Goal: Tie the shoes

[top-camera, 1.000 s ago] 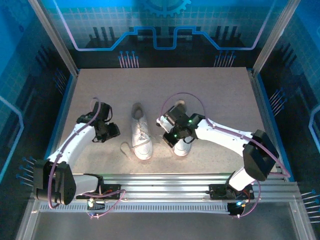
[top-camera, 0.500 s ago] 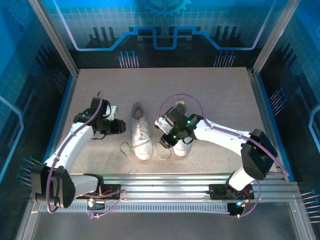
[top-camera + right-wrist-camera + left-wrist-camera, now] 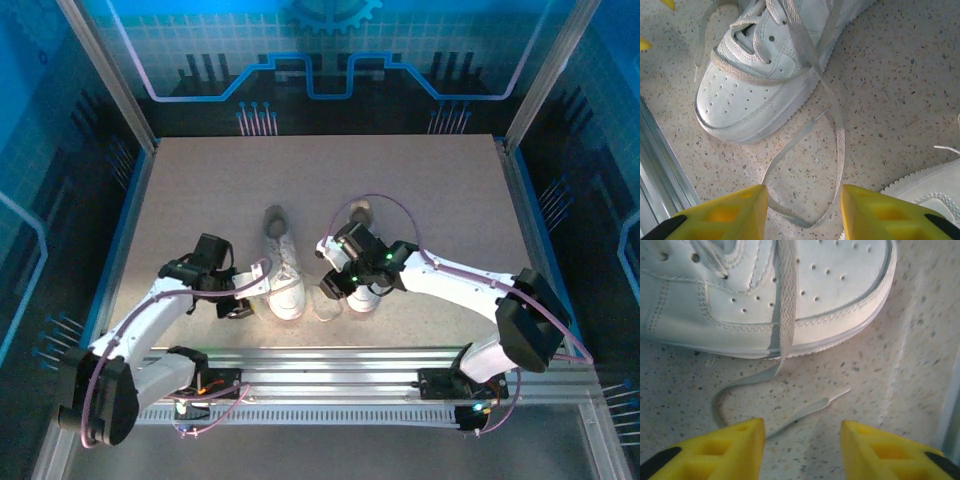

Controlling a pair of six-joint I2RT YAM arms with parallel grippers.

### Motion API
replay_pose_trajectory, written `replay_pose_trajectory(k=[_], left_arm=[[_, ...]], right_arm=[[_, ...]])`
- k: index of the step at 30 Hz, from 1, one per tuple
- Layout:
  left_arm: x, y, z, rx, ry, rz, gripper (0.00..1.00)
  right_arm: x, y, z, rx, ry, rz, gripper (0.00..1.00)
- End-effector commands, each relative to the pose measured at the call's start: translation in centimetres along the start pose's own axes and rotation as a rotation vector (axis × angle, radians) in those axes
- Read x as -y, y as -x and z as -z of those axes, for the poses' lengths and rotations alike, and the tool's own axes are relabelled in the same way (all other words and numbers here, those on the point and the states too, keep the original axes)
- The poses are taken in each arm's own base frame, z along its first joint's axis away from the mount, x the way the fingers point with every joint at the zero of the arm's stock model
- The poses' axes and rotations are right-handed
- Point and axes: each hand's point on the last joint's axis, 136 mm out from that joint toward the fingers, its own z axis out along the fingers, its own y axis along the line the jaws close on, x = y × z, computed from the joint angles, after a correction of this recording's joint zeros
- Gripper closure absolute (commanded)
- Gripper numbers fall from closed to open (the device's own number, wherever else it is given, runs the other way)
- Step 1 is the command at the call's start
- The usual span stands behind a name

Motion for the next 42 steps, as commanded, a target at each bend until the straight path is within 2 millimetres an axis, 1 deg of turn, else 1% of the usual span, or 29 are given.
replay_pose_trajectory(k=[1,4,6,9,12,18,20,23,26,28,29,30,32,34,38,42], left_arm=[[-1.6,-1.1,-0.7,-0.054,0.030,-0.215,0.54],[-1.9,-1.1,-1.3,-0.052,0.018,-0.256,0.54],[-1.7,-1.3,-1.5,-0.069,-0.019,-0.266,0.54],[-1.4,-2.2,-2.0,-0.107,-0.046,-0.301,0.53],[-1.4,-2.4,-2.5,-0.112,-0.059,-0.308,0.51],[-0.6,-3.2,-4.3,-0.148,-0.080,-0.365,0.51],[-0.2,-3.4,-4.8,-0.156,-0.091,-0.375,0.55],[0.9,-4.0,-5.4,-0.161,-0.115,-0.388,0.63],[1.9,-4.5,-5.4,-0.162,-0.126,-0.403,0.76],[2.4,-4.6,-4.9,-0.164,-0.123,-0.401,0.90],[2.2,-4.3,-4.6,-0.159,-0.111,-0.392,0.97],[1.9,-3.9,-4.1,-0.152,-0.090,-0.373,1.00],[0.7,-2.6,-2.9,-0.128,-0.019,-0.299,1.00],[-0.4,-1.1,-1.4,-0.088,0.048,-0.199,1.00],[-1.4,1.6,1.4,0.014,0.116,-0.044,1.00],[-1.9,4.7,3.7,0.143,0.120,0.093,1.00]], right_arm=[[-0.8,0.9,0.5,0.057,0.029,-0.007,0.58],[-0.6,0.8,0.6,0.071,0.017,-0.005,0.58],[-0.4,0.6,0.6,0.071,0.010,-0.008,0.58],[0.0,0.3,0.6,0.066,0.004,-0.012,0.58],[0.4,0.2,0.4,0.066,0.002,-0.019,0.58],[1.0,0.6,0.2,0.071,0.007,-0.032,0.58],[1.2,0.7,0.1,0.075,0.011,-0.042,0.58],[1.5,0.8,-0.1,0.078,0.013,-0.059,0.58],[1.9,1.0,-0.1,0.089,0.012,-0.086,0.58],[2.2,1.5,-0.1,0.106,0.013,-0.103,0.58],[2.3,1.7,-0.1,0.114,0.015,-0.107,0.57],[2.4,2.1,-0.2,0.122,0.014,-0.107,0.57],[2.4,3.1,-0.5,0.139,0.023,-0.097,0.57],[1.8,4.3,-1.2,0.159,0.066,-0.076,0.57],[1.1,6.5,-2.7,0.176,0.110,-0.064,0.56],[0.4,8.3,-4.6,0.164,0.123,-0.029,0.56]])
